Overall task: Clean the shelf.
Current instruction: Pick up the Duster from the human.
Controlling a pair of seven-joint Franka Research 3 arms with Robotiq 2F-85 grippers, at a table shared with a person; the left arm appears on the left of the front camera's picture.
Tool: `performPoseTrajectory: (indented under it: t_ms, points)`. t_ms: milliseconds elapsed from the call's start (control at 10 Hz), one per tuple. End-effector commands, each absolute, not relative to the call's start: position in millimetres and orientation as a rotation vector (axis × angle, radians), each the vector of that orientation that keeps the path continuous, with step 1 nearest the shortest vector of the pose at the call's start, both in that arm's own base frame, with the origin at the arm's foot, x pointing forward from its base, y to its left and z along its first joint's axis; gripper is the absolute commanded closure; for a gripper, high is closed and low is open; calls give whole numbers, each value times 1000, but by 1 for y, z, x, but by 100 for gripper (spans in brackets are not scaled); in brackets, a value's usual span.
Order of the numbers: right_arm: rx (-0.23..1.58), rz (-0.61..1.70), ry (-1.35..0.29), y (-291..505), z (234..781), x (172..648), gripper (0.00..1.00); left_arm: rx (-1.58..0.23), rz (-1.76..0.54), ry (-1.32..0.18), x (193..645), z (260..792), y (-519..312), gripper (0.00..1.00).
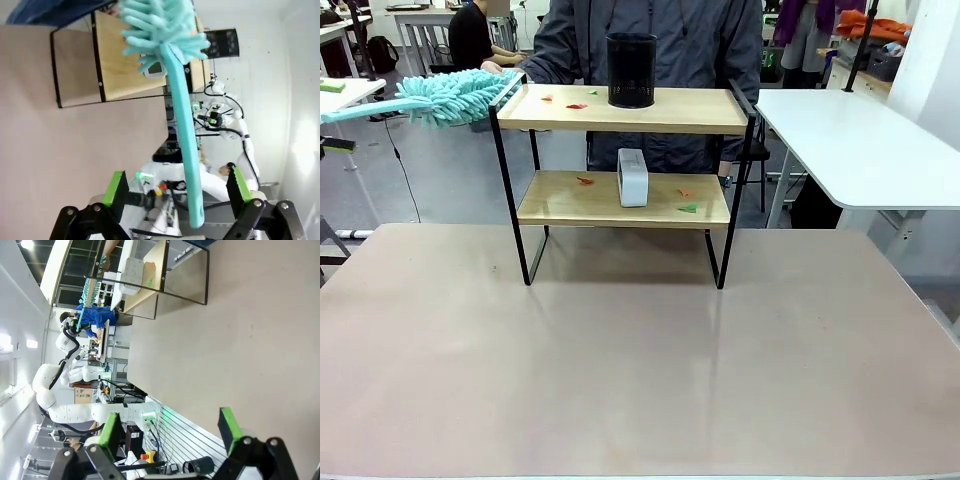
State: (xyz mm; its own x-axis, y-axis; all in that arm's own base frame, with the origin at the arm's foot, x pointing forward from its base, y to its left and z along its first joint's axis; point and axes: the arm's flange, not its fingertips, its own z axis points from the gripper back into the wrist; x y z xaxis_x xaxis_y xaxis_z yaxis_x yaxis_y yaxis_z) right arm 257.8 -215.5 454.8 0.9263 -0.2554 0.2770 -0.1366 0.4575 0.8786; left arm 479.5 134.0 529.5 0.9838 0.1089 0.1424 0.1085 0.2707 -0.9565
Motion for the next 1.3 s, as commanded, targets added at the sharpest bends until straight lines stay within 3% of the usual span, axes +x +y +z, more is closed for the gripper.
performPoseTrajectory:
  t_ms: [0,300,500,1200]
  points:
    - [1116,-56,-430,-215,456,260,0,-1337,110,-107,501,548,130,0]
    - [1116,-56,-430,-215,456,260,0,-1411,146,-34,517,543,110,0]
    - [1116,-56,-430,-215,456,260,0,-1428,117,-124,518,537,103,0]
    - [1116,-56,-430,-215,456,260,0,-1445,125,-105,517,534,118,0]
